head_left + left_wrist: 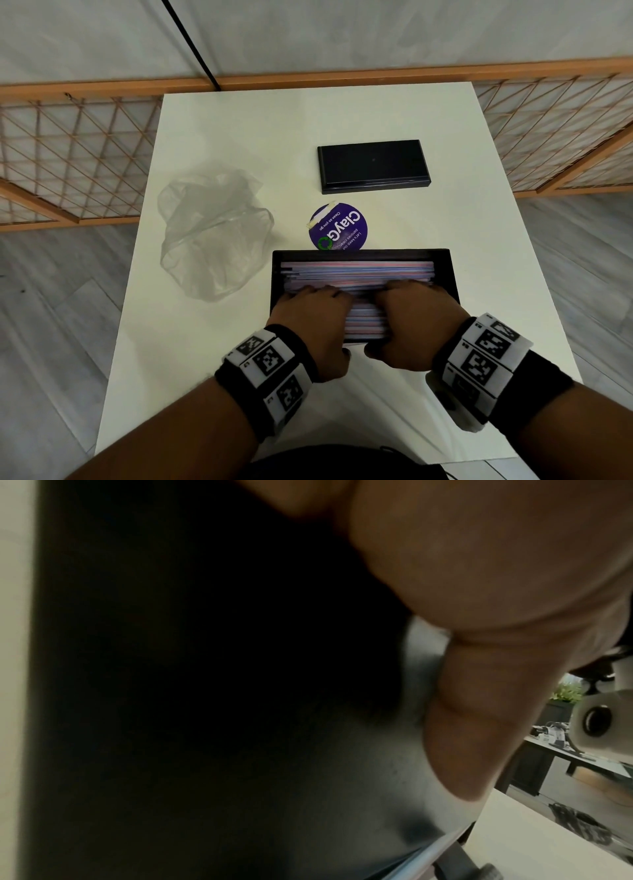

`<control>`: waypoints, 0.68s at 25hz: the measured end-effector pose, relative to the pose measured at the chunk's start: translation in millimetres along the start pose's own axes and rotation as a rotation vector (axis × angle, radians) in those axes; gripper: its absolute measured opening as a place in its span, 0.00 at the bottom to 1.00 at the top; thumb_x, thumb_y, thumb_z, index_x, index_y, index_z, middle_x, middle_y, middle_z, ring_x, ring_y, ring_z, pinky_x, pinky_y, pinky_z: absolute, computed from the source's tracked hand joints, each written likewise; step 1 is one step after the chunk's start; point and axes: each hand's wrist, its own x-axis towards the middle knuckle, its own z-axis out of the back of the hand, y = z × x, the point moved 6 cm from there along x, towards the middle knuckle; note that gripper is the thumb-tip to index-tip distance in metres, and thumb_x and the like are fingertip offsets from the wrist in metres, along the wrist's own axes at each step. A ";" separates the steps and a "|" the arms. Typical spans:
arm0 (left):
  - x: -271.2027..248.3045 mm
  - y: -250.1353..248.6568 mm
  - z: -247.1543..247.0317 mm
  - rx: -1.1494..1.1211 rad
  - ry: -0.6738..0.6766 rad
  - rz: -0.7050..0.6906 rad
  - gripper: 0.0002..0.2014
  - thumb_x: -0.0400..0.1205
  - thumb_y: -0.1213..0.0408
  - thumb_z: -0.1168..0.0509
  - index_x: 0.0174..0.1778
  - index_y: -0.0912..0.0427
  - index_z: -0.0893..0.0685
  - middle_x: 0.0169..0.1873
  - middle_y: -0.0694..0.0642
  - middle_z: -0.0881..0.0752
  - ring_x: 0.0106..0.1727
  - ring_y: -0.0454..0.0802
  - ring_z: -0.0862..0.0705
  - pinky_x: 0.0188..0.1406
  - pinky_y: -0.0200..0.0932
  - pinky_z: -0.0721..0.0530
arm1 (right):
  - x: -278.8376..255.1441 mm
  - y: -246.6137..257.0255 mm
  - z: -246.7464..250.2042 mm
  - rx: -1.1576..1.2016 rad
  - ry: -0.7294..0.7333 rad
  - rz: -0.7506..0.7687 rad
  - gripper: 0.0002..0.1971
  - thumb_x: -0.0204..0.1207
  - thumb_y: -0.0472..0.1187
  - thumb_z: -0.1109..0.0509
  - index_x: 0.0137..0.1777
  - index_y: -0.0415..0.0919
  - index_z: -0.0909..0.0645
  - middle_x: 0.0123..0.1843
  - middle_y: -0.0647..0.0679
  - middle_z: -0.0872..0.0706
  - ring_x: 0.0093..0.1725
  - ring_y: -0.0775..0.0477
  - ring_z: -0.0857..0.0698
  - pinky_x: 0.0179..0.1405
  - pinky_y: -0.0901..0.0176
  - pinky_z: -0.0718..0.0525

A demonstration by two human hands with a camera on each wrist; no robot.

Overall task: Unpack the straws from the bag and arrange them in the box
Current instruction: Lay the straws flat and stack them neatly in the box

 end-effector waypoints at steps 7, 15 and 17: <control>-1.8 -2.3 1.5 0.006 -0.034 0.035 0.26 0.73 0.46 0.31 0.67 0.46 0.25 0.65 0.48 0.20 0.67 0.54 0.20 0.69 0.52 0.23 | -4.8 -0.2 -0.2 0.042 -0.060 0.020 0.28 0.59 0.66 0.31 0.57 0.55 0.20 0.52 0.58 0.14 0.54 0.50 0.14 0.57 0.55 0.17; -4.2 -3.6 -1.5 0.010 -0.002 -0.004 0.25 0.75 0.46 0.32 0.68 0.47 0.25 0.65 0.48 0.20 0.66 0.53 0.19 0.67 0.51 0.20 | -2.5 1.5 -2.3 -0.012 -0.047 0.017 0.29 0.58 0.68 0.34 0.57 0.54 0.18 0.53 0.55 0.14 0.54 0.47 0.14 0.57 0.53 0.15; -1.8 -3.2 -2.3 0.012 0.009 0.002 0.25 0.75 0.46 0.32 0.68 0.47 0.25 0.65 0.48 0.20 0.67 0.53 0.20 0.68 0.51 0.21 | -3.3 1.1 -2.6 0.017 -0.062 0.019 0.28 0.59 0.66 0.32 0.58 0.54 0.19 0.54 0.56 0.13 0.54 0.48 0.13 0.57 0.54 0.15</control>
